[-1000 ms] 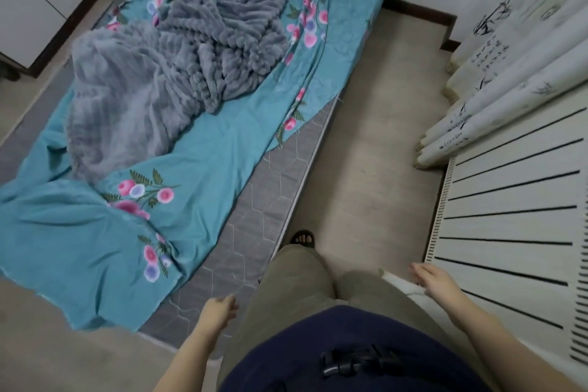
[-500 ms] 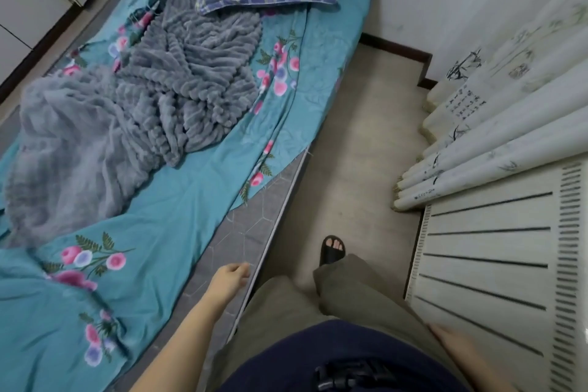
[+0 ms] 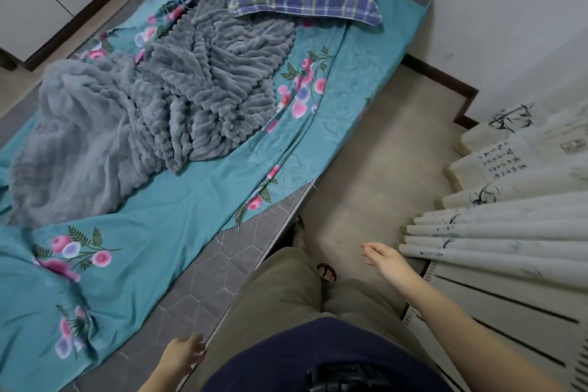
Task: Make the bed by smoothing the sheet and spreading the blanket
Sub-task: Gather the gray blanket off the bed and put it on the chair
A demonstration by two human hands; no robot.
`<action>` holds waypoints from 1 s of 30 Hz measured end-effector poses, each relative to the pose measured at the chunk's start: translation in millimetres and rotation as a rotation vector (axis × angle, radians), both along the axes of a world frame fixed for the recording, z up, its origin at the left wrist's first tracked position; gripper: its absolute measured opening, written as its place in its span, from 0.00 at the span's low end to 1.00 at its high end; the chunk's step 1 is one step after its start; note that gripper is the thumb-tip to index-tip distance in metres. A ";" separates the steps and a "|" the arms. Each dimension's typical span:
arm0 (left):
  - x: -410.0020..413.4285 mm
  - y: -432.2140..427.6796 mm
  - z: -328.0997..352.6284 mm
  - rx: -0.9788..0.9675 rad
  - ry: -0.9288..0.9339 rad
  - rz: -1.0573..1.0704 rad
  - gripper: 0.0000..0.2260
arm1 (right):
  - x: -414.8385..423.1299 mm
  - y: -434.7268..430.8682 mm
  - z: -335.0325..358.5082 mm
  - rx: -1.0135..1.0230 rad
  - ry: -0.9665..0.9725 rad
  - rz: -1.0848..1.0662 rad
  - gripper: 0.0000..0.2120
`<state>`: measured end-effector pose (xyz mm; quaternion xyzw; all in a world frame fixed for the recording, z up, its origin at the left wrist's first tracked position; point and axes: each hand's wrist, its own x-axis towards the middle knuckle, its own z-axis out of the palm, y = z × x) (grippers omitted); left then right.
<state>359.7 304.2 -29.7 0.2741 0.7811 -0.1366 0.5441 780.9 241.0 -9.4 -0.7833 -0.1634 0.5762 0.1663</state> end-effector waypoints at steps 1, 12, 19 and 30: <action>5.0 10.4 -3.4 0.004 0.013 0.023 0.10 | 6.3 8.9 -3.3 -0.007 -0.010 0.012 0.17; 113.8 176.8 0.3 0.249 -0.253 0.142 0.13 | 89.5 58.4 -10.7 -0.278 -0.248 -0.065 0.15; 160.0 279.8 13.3 0.356 -0.325 0.194 0.14 | 140.0 151.7 -23.6 -0.281 -0.281 0.051 0.14; 202.3 356.2 -20.8 0.406 -0.243 0.561 0.14 | 81.4 456.5 -56.3 0.048 0.005 0.740 0.18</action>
